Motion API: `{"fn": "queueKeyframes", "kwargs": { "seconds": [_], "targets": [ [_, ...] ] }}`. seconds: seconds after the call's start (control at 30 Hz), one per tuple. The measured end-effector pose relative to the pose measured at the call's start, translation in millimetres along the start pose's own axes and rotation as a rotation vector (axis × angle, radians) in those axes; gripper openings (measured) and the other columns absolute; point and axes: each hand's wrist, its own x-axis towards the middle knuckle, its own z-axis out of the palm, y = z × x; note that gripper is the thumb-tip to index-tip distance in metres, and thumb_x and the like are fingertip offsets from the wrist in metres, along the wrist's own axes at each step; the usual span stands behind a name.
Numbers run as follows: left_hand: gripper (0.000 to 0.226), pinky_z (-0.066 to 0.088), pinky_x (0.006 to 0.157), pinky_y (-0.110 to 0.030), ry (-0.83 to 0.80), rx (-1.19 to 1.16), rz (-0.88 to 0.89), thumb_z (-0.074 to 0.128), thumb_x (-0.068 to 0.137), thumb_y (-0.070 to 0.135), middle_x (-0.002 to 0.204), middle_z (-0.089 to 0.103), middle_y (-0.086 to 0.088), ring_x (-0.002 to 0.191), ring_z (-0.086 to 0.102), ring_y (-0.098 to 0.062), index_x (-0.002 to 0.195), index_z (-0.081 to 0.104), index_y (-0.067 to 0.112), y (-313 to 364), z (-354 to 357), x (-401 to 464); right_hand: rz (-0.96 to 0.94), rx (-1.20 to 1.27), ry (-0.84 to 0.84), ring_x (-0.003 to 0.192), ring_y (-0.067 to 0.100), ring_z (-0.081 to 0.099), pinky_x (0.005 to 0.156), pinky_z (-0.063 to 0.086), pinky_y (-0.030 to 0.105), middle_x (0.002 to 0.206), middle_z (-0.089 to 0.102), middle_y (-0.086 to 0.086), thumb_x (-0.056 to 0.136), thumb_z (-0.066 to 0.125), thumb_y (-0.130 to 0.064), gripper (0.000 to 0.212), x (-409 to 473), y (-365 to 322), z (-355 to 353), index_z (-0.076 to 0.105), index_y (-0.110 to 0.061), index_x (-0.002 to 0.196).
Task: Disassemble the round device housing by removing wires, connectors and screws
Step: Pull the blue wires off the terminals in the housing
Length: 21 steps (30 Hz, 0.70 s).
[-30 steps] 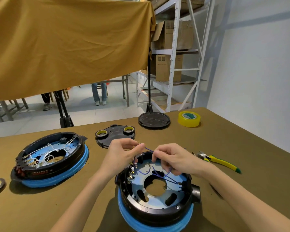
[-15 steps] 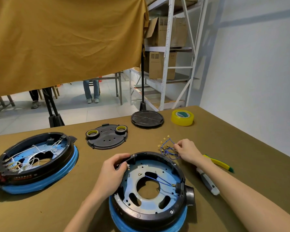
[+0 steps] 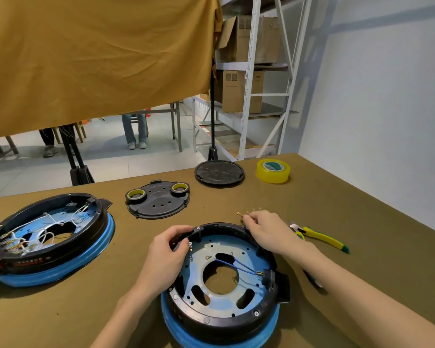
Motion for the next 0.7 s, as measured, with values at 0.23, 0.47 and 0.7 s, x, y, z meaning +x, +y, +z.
{"fn": "queueKeyframes", "kwargs": {
  "seconds": [0.23,0.47,0.7],
  "targets": [
    [0.031,0.037,0.103,-0.025,-0.077,0.496,0.242,0.060,0.099,0.036,0.128,0.047,0.023,0.120,0.042,0.000,0.130,0.058,0.037,22,-4,-14,-0.052,0.122,0.048,0.042,0.011,0.029,0.047,0.020,0.028,0.043,0.031,-0.006,0.109,0.037,-0.038,0.054,-4,5,26,0.031,-0.019,0.059],
    [0.017,0.043,0.092,-0.025,-0.437,0.537,0.449,0.063,0.096,0.049,0.100,0.061,0.023,0.097,0.053,0.002,0.107,0.070,0.039,61,30,-23,-0.082,0.177,0.016,0.047,0.011,0.027,0.055,0.024,0.037,0.047,0.031,-0.007,0.106,0.041,-0.032,0.053,7,-7,27,0.030,-0.019,0.056],
    [0.011,0.049,0.076,-0.026,-0.405,0.556,0.469,0.069,0.093,0.047,0.089,0.056,0.019,0.081,0.054,-0.002,0.097,0.070,0.037,57,55,-17,-0.072,0.157,0.009,0.053,0.018,0.030,0.055,0.023,0.037,0.052,0.035,0.000,0.105,0.039,-0.033,0.050,7,-9,30,0.032,-0.016,0.058]
  ]
}}
